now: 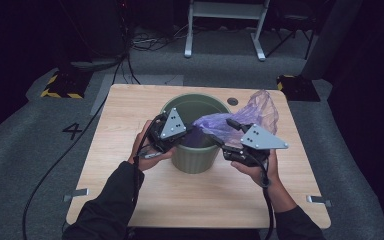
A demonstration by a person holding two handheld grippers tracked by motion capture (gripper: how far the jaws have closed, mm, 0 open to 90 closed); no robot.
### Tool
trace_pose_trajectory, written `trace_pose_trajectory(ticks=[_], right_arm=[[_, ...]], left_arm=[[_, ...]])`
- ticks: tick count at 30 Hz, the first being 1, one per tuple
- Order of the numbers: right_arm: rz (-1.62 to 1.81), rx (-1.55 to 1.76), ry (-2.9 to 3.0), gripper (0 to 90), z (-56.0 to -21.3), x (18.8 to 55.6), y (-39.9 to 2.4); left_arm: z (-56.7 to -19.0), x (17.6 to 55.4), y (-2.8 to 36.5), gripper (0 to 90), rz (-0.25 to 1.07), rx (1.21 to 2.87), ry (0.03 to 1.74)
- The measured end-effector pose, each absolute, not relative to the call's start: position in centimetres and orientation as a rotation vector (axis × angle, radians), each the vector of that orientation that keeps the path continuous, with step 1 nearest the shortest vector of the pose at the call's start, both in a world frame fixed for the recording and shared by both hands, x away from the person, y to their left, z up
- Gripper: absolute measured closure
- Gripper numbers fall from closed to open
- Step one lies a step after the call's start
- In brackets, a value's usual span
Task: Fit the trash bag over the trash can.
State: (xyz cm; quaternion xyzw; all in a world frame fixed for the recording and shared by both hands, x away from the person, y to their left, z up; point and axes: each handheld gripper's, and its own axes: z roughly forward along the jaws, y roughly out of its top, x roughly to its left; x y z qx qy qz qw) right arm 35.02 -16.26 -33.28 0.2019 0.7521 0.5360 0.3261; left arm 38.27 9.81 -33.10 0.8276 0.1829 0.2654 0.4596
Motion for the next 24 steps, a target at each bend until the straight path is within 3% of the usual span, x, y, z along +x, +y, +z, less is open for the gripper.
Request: trace_pose_trajectory(ticks=[8,15,16,20,24], right_arm=[[1.372,0.595,1.927,24.0,-34.6,33.9,-20.4],[1.306,0.646,1.94,23.6,-35.9,34.8,-22.2],[1.3,0.641,1.945,28.6,-36.1,35.0,-22.1],[1.332,0.6,1.974,63.3,-36.5,35.5,-21.6],[1.322,0.604,1.935,81.2,-36.0,35.7,-21.3]], left_arm=[[-33.2,38.5,10.7,88.6,0.656,2.034,0.458],[-33.6,38.8,11.5,88.4,0.625,2.019,0.469],[-33.6,38.8,11.6,88.3,0.625,2.019,0.472],[-33.7,38.9,11.9,86.7,0.615,2.011,0.475],[-33.9,38.9,12.2,79.6,0.595,2.005,0.487]])
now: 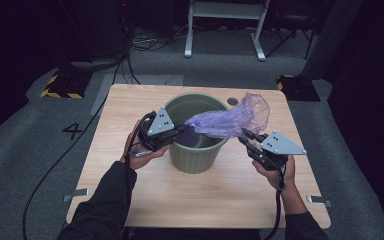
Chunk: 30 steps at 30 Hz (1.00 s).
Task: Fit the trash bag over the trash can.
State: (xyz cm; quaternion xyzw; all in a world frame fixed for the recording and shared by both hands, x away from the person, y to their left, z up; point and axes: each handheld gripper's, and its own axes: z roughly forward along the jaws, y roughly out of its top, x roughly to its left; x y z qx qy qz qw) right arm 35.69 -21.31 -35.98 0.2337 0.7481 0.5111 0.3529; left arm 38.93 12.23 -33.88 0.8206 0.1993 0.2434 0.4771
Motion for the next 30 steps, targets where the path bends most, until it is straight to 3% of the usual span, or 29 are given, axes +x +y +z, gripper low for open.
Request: trace_pose_trajectory(ticks=[3,8,12,19,22,24,30], right_arm=[[1.327,0.598,1.907,87.8,-35.4,35.6,-21.0],[1.311,0.584,1.874,89.3,-34.8,35.3,-20.9],[1.302,0.581,1.858,89.4,-34.4,35.1,-21.4],[1.311,0.521,1.871,89.0,-33.8,34.7,-20.4],[1.307,0.487,1.883,89.0,-33.6,34.4,-19.7],[1.295,0.457,1.876,89.0,-33.3,34.0,-19.3],[1.34,0.42,1.896,88.6,-33.2,33.2,-18.7]], left_arm=[[-33.8,38.8,12.4,66.4,0.575,1.996,0.495],[-33.5,38.4,12.6,31.2,0.534,1.959,0.553],[-32.8,37.8,12.4,23.1,0.506,1.926,0.497],[-31.5,36.6,9.2,27.4,0.52,1.948,0.401],[-31.3,36.6,8.1,34.7,0.545,1.98,0.393],[-31.3,36.8,7.8,48.2,0.534,2.0,0.359],[-31.8,37.3,7.9,76.3,0.549,2.036,0.342]])
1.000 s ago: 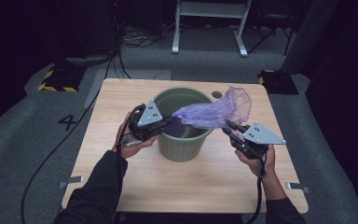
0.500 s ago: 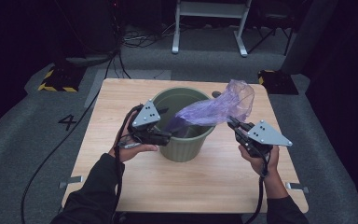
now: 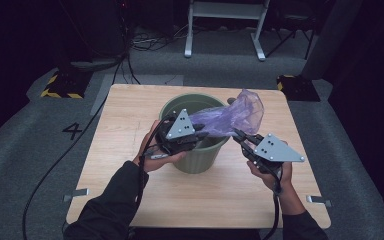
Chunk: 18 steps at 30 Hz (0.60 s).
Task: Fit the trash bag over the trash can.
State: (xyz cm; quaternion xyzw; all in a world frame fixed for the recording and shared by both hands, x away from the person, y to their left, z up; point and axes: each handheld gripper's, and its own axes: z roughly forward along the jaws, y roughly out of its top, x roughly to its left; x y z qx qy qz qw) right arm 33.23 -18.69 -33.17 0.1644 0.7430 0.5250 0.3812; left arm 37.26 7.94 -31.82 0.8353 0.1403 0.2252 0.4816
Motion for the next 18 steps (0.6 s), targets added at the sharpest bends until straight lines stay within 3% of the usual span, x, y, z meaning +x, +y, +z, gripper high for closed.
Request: trace_pose_trajectory(ticks=[4,6,10,18], right_arm=[[1.346,0.393,1.928,86.3,-33.4,32.8,-18.3],[1.372,0.39,1.961,79.6,-33.3,32.6,-18.2],[1.423,0.399,1.988,57.4,-33.0,32.0,-18.7],[1.447,0.402,1.937,42.2,-31.9,30.3,-19.9]], left_arm=[[-32.0,36.8,8.7,88.4,0.565,2.038,0.3],[-31.9,36.5,9.2,89.0,0.569,2.032,0.294],[-32.0,36.0,10.2,89.2,0.576,2.014,0.291],[-32.5,36.0,11.4,89.2,0.594,2.016,0.337]])
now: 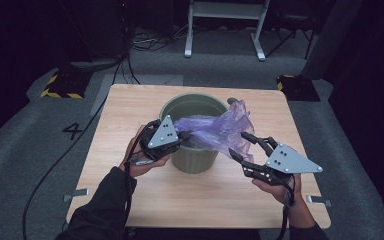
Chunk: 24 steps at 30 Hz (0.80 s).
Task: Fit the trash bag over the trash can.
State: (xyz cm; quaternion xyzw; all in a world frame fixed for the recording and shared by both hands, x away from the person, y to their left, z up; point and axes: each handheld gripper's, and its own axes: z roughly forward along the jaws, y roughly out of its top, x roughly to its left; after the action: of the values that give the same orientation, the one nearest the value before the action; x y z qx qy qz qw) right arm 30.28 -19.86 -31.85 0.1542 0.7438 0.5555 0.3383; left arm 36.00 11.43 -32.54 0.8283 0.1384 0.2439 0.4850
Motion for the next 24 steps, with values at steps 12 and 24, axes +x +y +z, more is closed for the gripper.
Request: trace_pose_trajectory(ticks=[12,24], right_arm=[[1.407,0.564,2.041,22.3,-32.8,32.4,-20.9],[1.621,0.426,2.08,85.0,-33.5,33.0,-19.4]], left_arm=[[-32.7,36.0,12.5,88.9,0.615,2.006,0.344],[-32.8,35.8,13.5,60.2,0.581,1.993,0.419]])
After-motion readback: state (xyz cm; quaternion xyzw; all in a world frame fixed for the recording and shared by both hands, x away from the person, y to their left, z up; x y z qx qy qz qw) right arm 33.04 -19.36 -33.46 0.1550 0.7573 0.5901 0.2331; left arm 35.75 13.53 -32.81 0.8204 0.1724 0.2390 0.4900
